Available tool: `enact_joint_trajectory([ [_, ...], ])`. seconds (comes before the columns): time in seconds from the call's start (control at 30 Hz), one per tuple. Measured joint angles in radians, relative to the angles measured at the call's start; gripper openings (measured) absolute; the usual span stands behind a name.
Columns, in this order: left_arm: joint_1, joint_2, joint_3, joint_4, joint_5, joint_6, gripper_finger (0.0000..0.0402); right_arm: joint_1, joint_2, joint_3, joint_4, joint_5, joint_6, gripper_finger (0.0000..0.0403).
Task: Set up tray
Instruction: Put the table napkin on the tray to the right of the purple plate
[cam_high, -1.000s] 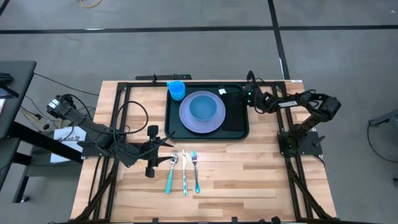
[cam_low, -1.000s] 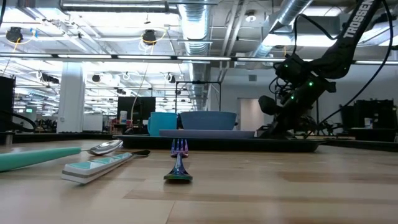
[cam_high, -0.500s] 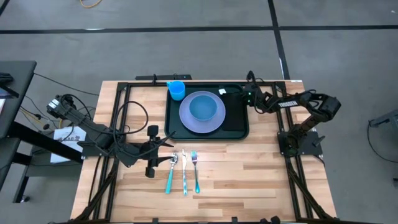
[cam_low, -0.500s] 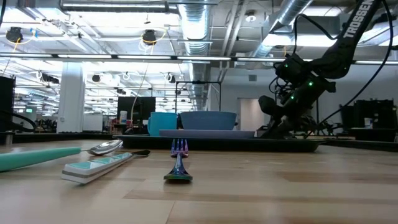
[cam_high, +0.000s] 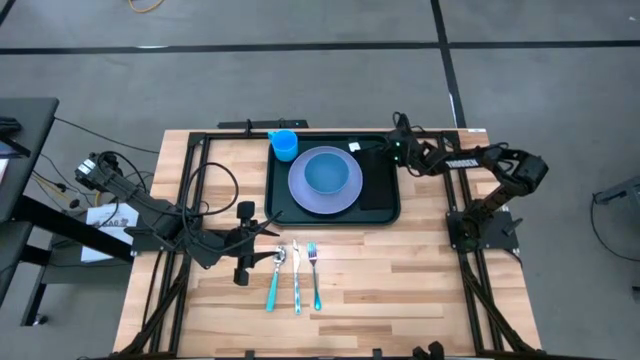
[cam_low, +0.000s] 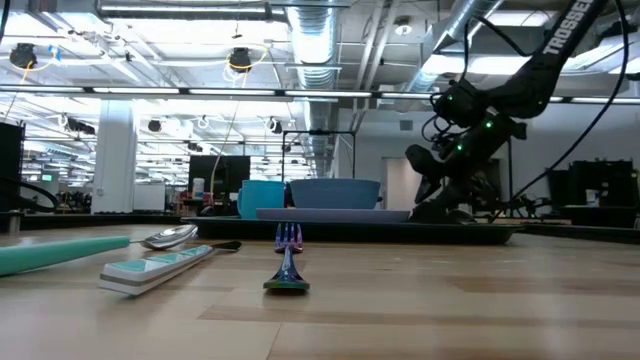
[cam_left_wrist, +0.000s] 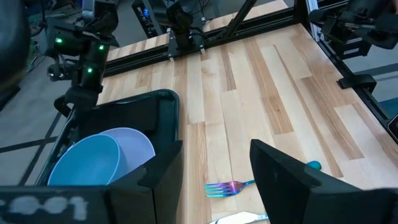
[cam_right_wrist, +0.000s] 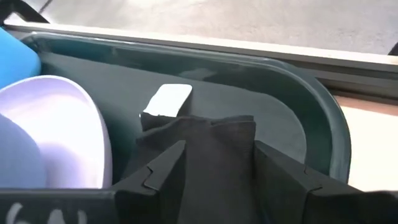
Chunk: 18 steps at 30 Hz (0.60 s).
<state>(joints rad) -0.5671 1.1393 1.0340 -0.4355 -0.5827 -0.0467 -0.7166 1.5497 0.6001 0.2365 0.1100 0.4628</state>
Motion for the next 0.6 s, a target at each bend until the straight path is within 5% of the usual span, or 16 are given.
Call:
enact_joint_trajectory([
  [0.6,0.0,0.0,0.0,0.029,-0.007,0.076,0.0175,-0.001,0.0,0.02,-0.216,0.101,-0.001,0.0134],
])
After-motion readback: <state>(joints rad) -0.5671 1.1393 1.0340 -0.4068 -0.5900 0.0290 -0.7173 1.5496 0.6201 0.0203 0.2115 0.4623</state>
